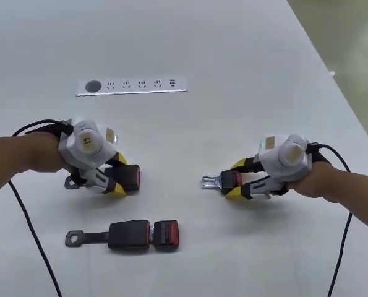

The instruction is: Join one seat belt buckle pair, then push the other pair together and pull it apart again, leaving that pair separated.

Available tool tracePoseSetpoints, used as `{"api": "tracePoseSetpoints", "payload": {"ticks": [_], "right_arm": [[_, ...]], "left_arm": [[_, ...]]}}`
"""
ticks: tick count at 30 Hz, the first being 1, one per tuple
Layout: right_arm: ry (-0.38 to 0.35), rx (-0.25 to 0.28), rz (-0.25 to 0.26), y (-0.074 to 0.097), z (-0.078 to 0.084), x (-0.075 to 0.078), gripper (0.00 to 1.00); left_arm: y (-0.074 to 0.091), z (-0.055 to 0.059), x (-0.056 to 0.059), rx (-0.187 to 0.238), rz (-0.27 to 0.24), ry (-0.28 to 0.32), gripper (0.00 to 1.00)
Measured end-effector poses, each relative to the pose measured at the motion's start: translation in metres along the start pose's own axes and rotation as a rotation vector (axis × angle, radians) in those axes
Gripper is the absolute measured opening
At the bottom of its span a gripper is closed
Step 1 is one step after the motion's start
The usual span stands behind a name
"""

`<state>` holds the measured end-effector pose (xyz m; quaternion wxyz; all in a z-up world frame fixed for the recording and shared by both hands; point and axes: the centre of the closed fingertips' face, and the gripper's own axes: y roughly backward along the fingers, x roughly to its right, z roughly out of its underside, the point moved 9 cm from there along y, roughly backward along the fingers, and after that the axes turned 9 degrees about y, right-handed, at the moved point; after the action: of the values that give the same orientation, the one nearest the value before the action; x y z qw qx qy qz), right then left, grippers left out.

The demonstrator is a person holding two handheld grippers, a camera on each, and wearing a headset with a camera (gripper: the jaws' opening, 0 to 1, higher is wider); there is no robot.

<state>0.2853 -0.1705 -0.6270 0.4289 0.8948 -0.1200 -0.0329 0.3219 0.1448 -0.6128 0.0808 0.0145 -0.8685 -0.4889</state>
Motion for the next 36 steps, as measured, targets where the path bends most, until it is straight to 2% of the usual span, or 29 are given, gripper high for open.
{"api": "tracePoseSetpoints", "payload": {"ticks": [13,19,21,22,24,25,26,27,28,30,31,32,34,36], "right_arm": [[-0.01,0.008,0.013,0.005,0.004,-0.005,0.36],[0.057,-0.03,0.016,0.005,0.003,-0.008,0.36],[0.043,-0.036,0.043,0.006,0.001,-0.009,0.36],[0.026,-0.008,0.083,0.006,-0.002,-0.01,0.37],[-0.038,0.055,0.108,0.009,-0.009,-0.014,0.43],[-0.053,0.055,0.114,0.009,-0.007,-0.014,0.5],[-0.048,0.042,0.127,0.009,-0.006,-0.015,0.54],[-0.053,0.039,0.141,0.01,-0.006,-0.015,0.57],[-0.076,0.043,0.164,0.012,-0.006,-0.016,0.62],[-0.108,0.079,0.228,0.015,-0.008,-0.016,0.68],[-0.16,0.113,0.268,0.016,-0.009,-0.017,0.7],[-0.167,0.121,0.274,0.017,-0.01,-0.018,0.71],[-0.156,0.129,0.34,0.023,-0.019,-0.028,0.76],[-0.203,0.147,0.369,0.024,-0.021,-0.035,0.79]], "left_arm": [[0.0,-0.001,0.001,-0.011,-0.001,-0.004,0.36],[-0.001,-0.004,0.003,-0.029,-0.013,-0.012,0.36],[0.0,-0.003,0.003,-0.033,-0.031,0.01,0.37],[-0.001,-0.004,0.003,-0.033,-0.04,0.017,0.37],[0.001,-0.005,0.007,-0.024,-0.059,0.027,0.43],[0.002,-0.007,0.01,-0.008,-0.056,0.039,0.48],[0.002,-0.012,0.015,0.036,-0.041,0.068,0.53],[0.004,-0.014,0.016,0.06,-0.043,0.09,0.6],[0.006,-0.018,0.016,0.084,-0.068,0.118,0.65],[0.007,-0.018,0.016,0.099,-0.095,0.153,0.71],[0.01,-0.017,0.017,0.101,-0.092,0.14,0.72],[0.01,-0.017,0.017,0.106,-0.096,0.143,0.73],[0.015,-0.016,0.018,0.134,-0.132,0.169,0.77],[0.024,-0.015,0.019,0.175,-0.176,0.204,0.82]]}}
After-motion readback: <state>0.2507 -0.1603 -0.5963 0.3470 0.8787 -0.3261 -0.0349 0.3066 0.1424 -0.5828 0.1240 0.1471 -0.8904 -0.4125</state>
